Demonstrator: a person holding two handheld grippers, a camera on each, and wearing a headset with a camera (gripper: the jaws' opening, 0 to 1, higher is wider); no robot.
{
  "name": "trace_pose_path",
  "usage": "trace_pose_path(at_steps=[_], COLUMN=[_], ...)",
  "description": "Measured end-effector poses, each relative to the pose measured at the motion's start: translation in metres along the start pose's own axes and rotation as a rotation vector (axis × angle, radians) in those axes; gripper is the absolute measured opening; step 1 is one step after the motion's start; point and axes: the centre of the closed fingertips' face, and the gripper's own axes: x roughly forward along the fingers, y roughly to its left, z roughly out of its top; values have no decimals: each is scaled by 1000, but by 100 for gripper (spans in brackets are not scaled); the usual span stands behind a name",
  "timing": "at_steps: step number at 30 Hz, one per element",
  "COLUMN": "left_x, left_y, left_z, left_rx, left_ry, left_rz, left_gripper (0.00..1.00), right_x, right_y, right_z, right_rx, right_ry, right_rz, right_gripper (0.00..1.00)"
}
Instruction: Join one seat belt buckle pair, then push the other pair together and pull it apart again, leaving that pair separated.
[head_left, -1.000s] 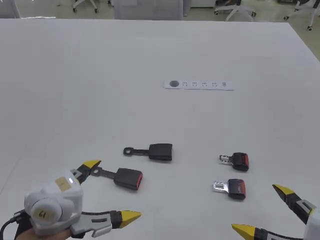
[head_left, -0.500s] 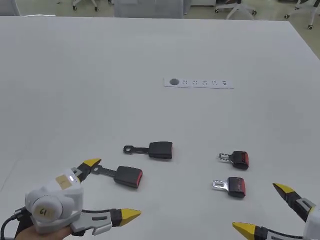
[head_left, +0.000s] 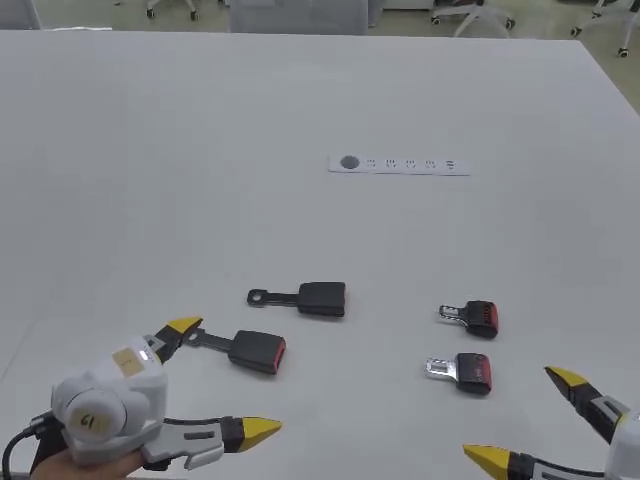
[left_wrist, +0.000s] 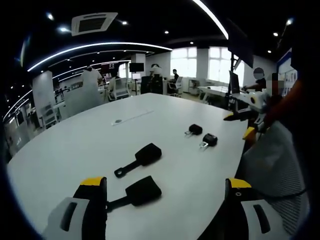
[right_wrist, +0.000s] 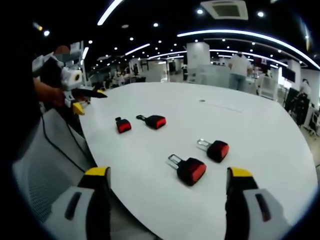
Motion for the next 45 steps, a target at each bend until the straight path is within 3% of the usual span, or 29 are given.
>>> trace_pose_path(at_steps=[16,36,40,45], left_x=[0,7,11,16], left_y=[0,4,3,5], left_z=[-4,-14,-20,-22], left_rx=[-5,-8,2,18], left_ry=[5,46,69,83], left_rz=[-5,-20,-40,-53], left_gripper=[100,100,98,98], right_x=[0,8,9,11], right_y=[2,-1,2,-1], right_z=[-4,-7,-14,-16], right_rx=[-2,-8,-66,-71], right_ry=[15,39,82,100], right_rz=[10,27,67,89], right_gripper=[98,97,97,96])
